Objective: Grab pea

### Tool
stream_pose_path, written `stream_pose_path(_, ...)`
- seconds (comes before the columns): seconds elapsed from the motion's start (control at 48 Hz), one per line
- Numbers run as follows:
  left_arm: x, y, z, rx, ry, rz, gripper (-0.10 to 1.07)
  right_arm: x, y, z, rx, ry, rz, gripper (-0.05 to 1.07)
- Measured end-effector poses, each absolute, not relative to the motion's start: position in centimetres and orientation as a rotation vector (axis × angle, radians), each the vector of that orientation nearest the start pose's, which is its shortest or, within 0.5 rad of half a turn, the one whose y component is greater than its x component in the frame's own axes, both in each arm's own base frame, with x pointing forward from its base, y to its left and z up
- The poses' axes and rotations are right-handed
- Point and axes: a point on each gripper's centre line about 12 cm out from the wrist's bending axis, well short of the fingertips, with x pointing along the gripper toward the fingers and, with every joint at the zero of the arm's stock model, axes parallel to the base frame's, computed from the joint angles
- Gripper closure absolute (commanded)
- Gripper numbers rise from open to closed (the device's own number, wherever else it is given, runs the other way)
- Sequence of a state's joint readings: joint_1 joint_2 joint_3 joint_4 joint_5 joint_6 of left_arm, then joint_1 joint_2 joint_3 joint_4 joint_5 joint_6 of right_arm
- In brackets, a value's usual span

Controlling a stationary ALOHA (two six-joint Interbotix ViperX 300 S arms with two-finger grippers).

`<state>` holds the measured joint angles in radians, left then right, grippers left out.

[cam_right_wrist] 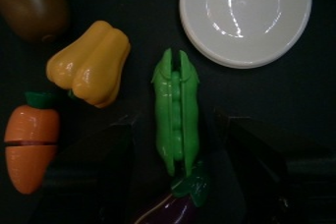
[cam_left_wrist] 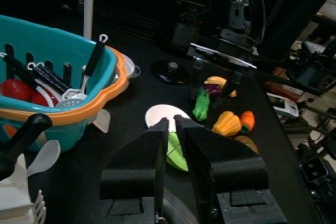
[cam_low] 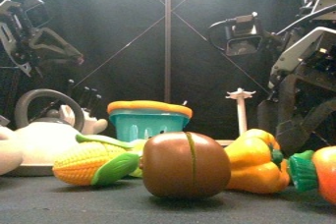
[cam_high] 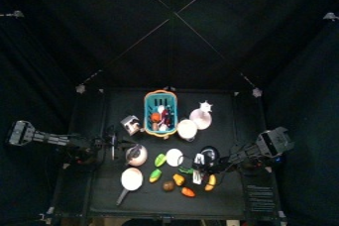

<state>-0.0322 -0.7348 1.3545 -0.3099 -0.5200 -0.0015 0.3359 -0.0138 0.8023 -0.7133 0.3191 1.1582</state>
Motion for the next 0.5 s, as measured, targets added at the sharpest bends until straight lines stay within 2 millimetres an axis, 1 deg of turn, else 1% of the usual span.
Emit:
stream_pose_path(0.167, 20.41, 1.13, 20.18, -0.261, 0.101, 0.135, 0.39, 31.6, 8.46, 10.86, 0.146, 1.013, -0.123, 0.16)
stream_pose_path(0.271, 20.41, 1.13, 20.18, -0.262, 0.101, 0.135, 0.39, 31.59, 8.45, 10.8, 0.145, 1.015, -0.124, 0.24)
stream_pose_path(0.396, 20.41, 1.13, 20.18, -0.262, 0.101, 0.135, 0.39, 31.64, 8.46, 10.79, 0.142, 1.015, -0.123, 0.35)
stream_pose_path(0.5, 20.38, 1.14, 20.13, -0.262, 0.103, 0.135, 0.39, 31.66, 8.49, 10.83, 0.137, 1.015, -0.123, 0.41)
